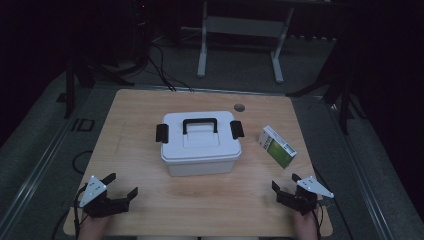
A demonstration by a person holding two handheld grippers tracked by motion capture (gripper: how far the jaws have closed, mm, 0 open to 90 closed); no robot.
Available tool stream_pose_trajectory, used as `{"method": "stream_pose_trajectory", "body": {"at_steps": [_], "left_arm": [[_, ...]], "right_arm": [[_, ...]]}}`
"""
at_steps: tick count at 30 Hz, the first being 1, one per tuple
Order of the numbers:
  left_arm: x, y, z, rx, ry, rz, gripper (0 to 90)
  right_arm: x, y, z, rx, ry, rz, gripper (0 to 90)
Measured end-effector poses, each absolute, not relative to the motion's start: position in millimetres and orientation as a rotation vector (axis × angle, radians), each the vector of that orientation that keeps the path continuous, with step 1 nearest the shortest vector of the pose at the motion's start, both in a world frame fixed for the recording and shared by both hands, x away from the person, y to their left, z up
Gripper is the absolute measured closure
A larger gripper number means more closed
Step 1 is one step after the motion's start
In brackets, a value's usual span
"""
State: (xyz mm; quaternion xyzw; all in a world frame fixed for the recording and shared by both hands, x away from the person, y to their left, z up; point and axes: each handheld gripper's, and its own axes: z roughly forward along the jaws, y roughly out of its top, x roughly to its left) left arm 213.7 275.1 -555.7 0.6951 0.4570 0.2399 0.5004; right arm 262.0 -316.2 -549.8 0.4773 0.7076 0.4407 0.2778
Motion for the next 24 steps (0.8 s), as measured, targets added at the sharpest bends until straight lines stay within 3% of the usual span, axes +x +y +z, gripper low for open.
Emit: {"method": "stream_pose_trajectory", "body": {"at_steps": [8, 24], "left_arm": [[219, 278, -552, 1.641, 1.078, 0.432, 2.9], [251, 273, -539, 1.757, 1.088, 0.476, 3.2]], "right_arm": [[263, -314, -542, 1.204, 1.936, 1.207, 13.5], [294, -287, -525, 1.175, 2.041, 1.384, 13.3]]}}
